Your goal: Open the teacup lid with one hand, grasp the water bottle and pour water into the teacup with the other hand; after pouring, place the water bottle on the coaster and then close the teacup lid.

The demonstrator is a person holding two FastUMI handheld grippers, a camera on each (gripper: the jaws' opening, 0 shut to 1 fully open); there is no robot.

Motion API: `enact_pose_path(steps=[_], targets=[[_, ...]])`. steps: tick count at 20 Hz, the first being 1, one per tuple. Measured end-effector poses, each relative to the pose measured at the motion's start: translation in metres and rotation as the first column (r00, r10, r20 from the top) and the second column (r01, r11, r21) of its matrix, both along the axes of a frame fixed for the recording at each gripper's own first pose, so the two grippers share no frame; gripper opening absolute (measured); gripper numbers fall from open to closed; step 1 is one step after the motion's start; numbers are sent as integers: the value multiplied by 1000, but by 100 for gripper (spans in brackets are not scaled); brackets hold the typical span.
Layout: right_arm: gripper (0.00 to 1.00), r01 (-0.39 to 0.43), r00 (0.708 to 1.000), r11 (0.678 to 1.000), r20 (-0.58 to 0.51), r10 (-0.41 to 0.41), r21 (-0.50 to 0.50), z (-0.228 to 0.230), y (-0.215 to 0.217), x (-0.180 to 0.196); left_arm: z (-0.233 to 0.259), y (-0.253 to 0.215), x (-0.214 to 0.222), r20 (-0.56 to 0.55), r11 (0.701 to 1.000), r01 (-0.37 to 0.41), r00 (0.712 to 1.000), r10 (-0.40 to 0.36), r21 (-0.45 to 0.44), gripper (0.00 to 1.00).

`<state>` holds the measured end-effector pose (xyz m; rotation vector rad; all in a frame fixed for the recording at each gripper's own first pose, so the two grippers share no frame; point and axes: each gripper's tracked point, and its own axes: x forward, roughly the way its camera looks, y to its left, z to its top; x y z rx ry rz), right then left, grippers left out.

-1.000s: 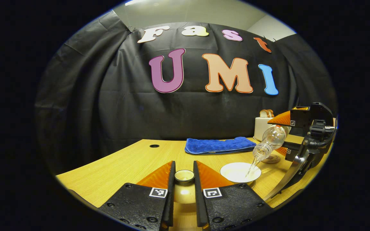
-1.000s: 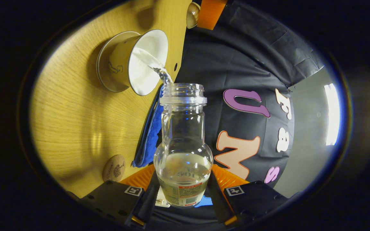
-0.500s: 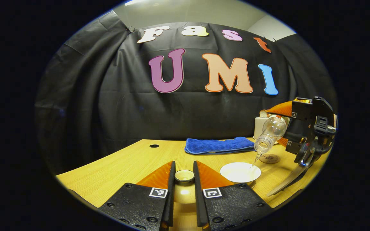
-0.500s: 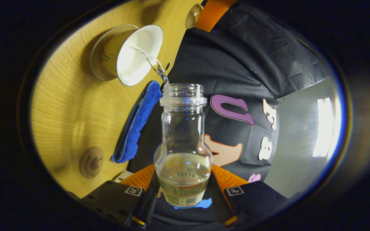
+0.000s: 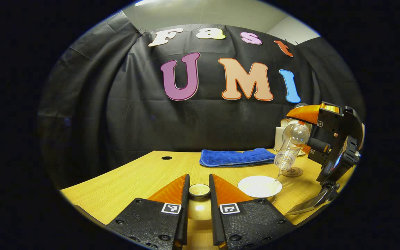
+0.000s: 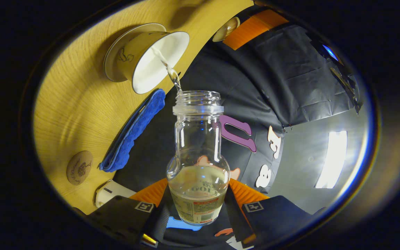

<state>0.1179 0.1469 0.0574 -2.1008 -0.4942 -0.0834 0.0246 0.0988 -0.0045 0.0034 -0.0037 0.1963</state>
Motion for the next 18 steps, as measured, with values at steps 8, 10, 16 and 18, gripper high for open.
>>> enact_pose_path(steps=[8, 10, 16, 18], targets=[[80, 33, 997, 994, -77, -25, 102, -7, -10, 10, -1, 0, 0, 1, 1000, 0, 1000, 0, 0, 26], [75, 78, 984, 971, -174, -39, 226, -16, -16, 12, -1, 0, 1, 1, 1000, 0, 1000, 0, 0, 26], [77, 246, 903, 799, -430, 17, 548, -49, -26, 12, -2, 1, 1, 1, 1000, 0, 1000, 0, 1, 26], [79, 310, 866, 686, -493, 81, 658, -53, -23, 8, -1, 1, 1, 1, 1000, 1, 1000, -1, 0, 26]])
